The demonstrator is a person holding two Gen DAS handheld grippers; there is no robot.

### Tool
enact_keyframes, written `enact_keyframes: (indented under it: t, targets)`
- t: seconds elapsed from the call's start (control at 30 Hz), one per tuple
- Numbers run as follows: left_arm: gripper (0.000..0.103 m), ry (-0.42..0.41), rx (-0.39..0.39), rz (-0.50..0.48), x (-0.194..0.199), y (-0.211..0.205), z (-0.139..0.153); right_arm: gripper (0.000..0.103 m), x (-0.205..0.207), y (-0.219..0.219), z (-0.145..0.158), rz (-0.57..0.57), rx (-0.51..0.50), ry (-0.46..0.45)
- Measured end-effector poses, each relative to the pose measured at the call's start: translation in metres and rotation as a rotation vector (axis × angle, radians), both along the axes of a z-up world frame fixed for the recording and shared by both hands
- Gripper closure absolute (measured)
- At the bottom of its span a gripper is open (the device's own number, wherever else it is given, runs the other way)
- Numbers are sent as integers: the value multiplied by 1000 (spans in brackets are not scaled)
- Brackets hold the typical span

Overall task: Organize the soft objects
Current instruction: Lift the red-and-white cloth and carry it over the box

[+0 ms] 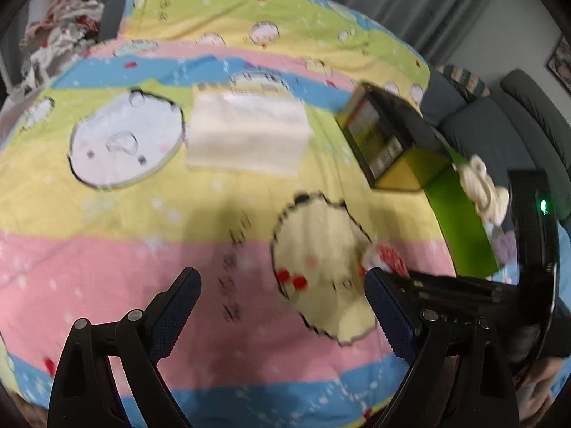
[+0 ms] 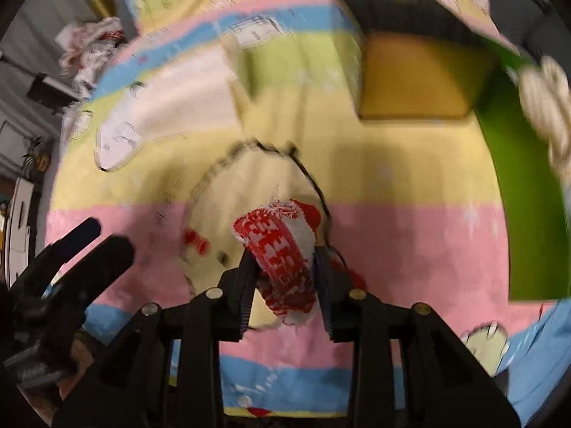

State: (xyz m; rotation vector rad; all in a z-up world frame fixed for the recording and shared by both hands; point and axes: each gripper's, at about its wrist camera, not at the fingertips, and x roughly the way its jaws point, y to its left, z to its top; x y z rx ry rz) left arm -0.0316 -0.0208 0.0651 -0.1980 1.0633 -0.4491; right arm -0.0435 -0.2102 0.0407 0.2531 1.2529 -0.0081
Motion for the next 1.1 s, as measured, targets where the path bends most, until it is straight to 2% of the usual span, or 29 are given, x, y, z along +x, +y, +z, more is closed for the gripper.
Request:
enact_keyframes:
  t: [0.07, 0.13, 0.23, 0.3, 0.37, 0.43, 0.53, 0.63, 0.77, 0.9, 1.1]
  targets:
    - [10, 21, -12, -16, -5, -7, -5, 45, -7, -11, 5, -48, 46, -30]
    - [10, 30, -30, -28, -9, -12, -7, 35, -15, -24, 14, -113, 66, -86]
    - [10, 47, -102, -64, -14, -23, -9, 31, -18, -44, 16, -195, 136, -107]
    - [10, 57, -142, -98, -16, -34, -10, 31, -14, -50, 8, -201, 219, -87]
    - [16, 54, -163, -134, -19, -47, -10, 33, -8, -49, -3, -189, 260, -69]
    - [33, 53, -161, -184, -21, -64, -14, 36, -2, -47, -16, -179, 320, -52]
    - [54, 68, -148, -223, -21, -84, -21, 50, -3, -47, -26, -145, 455, -48]
    - [58, 51, -105, -226, -18, -95, -22, 58, -3, -45, -31, -152, 468, -59]
    - [58, 18, -120, -263, -20, -111, 0, 64, -13, -54, -15, -169, 464, -122]
    - [58, -81, -131, -329, -27, -138, 36, 64, -27, -79, 24, -226, 457, -246]
    - [58, -221, -218, -482, -37, -201, 87, 64, -62, -134, 82, -369, 376, -444]
